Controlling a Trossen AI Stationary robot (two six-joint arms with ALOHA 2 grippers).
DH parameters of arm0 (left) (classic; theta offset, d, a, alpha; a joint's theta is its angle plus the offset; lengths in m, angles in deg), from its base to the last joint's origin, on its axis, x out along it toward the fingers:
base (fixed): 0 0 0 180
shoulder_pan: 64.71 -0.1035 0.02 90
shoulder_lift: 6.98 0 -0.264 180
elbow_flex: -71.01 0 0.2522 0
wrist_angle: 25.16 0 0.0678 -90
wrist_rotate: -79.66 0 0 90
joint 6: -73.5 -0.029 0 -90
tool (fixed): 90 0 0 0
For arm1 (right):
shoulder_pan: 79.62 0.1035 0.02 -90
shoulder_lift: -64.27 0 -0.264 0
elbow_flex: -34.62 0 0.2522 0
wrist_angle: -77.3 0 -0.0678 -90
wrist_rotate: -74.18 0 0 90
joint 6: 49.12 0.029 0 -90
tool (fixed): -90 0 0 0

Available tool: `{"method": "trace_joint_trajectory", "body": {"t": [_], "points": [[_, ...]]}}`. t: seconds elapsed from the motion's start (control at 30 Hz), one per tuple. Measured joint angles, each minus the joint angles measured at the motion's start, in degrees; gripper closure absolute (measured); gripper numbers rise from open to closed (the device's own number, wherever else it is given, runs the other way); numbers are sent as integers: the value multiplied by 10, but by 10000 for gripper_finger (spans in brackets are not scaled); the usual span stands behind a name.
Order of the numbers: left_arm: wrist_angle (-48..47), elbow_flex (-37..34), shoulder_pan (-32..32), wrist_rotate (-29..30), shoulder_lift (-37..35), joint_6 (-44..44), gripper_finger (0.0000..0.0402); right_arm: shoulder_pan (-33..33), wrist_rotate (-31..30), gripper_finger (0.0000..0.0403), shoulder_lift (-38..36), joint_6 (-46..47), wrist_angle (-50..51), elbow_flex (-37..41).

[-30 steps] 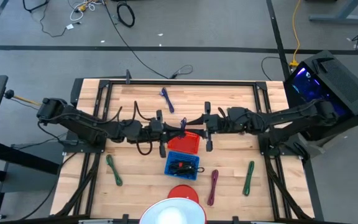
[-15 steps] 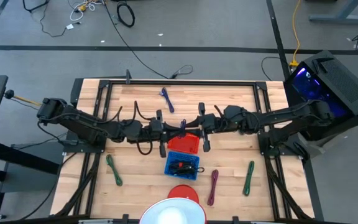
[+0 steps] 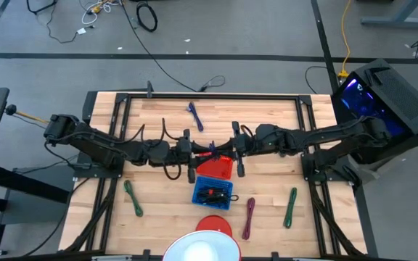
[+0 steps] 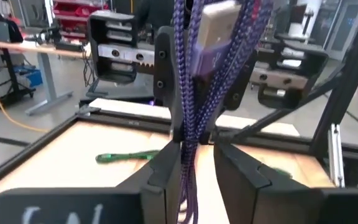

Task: Pick & Place USB Port
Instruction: Put the large blue USB cable into the red bin

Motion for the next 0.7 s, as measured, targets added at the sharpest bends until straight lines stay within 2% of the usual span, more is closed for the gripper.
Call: {"method": "trace_joint_trajectory", "body": {"t": [0.23,0.37,0.57,0.7], "points": [[-31,3,4,18,-17,-2,303,6,-25,394,8,23,153,8],[-88,1,4,32,-39,-4,303,10,-56,394,0,24,156,11],[-177,2,7,41,-72,9,303,5,-35,394,0,54,58,74],[-221,2,8,80,-79,24,303,-6,-33,394,3,71,2,119]]}}
